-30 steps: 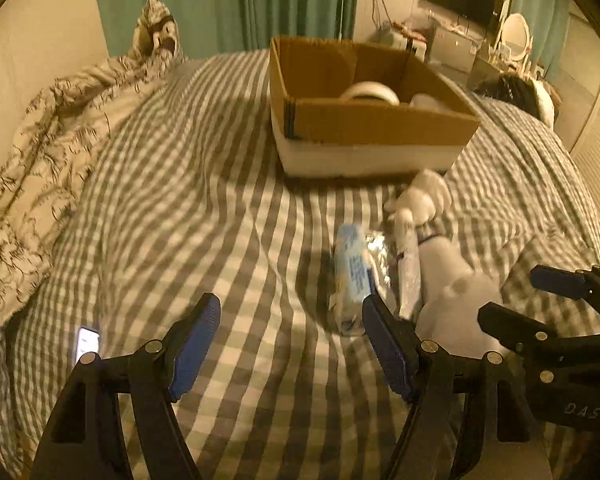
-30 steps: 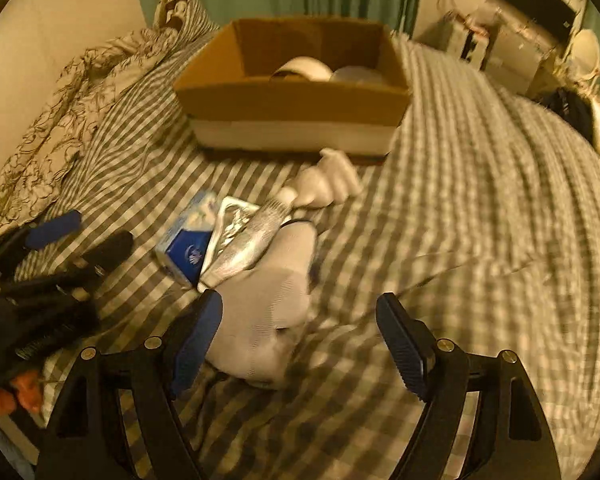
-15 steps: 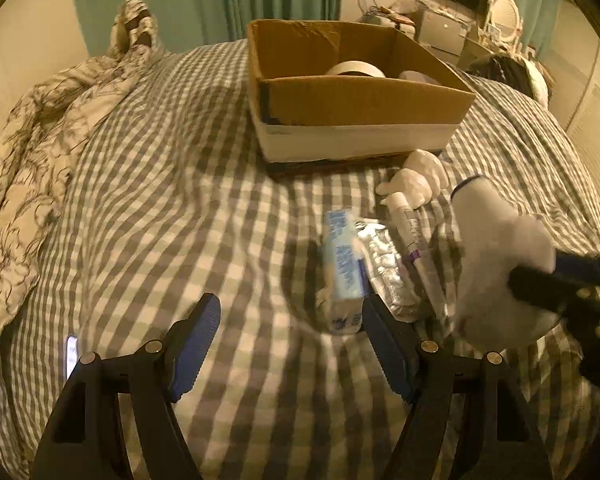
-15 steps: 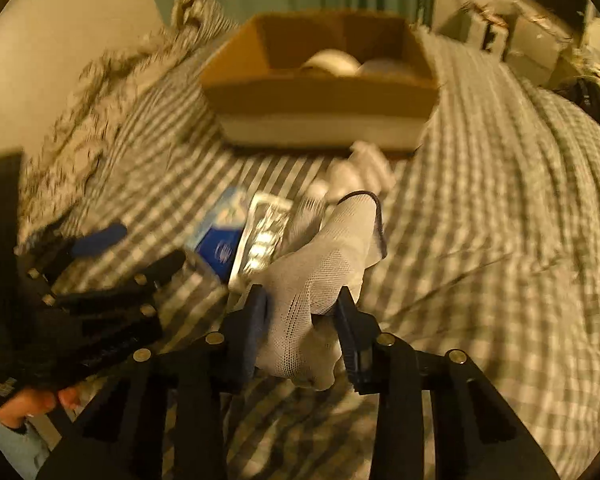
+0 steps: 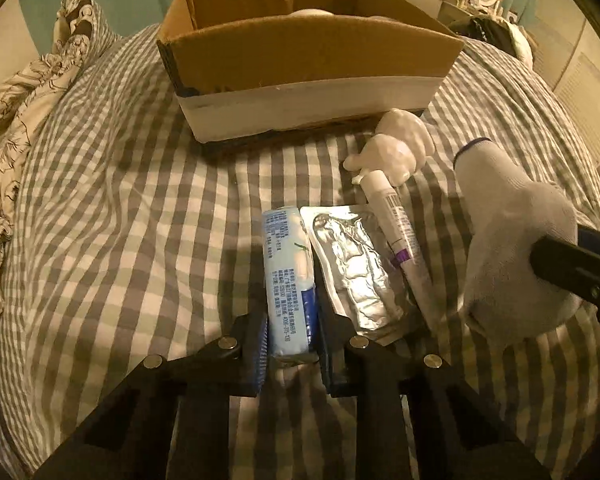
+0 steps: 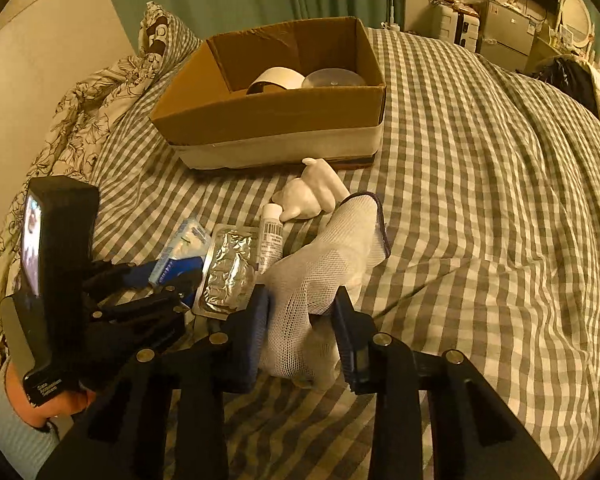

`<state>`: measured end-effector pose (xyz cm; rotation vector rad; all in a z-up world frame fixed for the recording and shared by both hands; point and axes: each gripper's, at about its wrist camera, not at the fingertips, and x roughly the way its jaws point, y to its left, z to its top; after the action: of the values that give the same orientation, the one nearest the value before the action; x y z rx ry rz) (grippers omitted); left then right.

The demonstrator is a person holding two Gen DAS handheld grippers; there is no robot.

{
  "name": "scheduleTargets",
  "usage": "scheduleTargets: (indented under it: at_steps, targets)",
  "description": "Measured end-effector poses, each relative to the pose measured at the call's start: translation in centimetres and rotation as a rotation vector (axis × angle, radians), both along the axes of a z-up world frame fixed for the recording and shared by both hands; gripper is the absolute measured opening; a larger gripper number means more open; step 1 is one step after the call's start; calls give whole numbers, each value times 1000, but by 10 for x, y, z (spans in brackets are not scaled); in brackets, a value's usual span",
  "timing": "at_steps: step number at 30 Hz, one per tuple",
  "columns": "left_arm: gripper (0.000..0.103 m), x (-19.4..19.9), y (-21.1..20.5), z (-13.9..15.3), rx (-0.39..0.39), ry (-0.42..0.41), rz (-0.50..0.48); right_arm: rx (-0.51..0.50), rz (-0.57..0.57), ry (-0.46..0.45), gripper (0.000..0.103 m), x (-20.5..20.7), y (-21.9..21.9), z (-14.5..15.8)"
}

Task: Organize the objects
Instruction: 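Grasp the blue medicine box with the left gripper while the right gripper grasps the white sock, then carry the medicine box and sock into the cardboard box and release both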

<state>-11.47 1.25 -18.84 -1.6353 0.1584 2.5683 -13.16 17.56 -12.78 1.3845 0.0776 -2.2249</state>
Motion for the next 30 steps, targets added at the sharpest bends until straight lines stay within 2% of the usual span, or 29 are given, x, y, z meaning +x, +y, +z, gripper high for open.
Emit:
scheduleTargets:
  at_steps: [7,18,24,30]
  targets:
    - [20,28,-8,38,10,66,-4,-8,0,54,31,14,3,20]
    - [20,54,-10,125,35,221,11,-52,13,210,31,50,7,93]
    - [20,35,-1,172,58,302,-3,-52,23,308,31,46,11,140]
    - [20,-7,7,206,72,354,-13,-80,16,392,31,8,7,181]
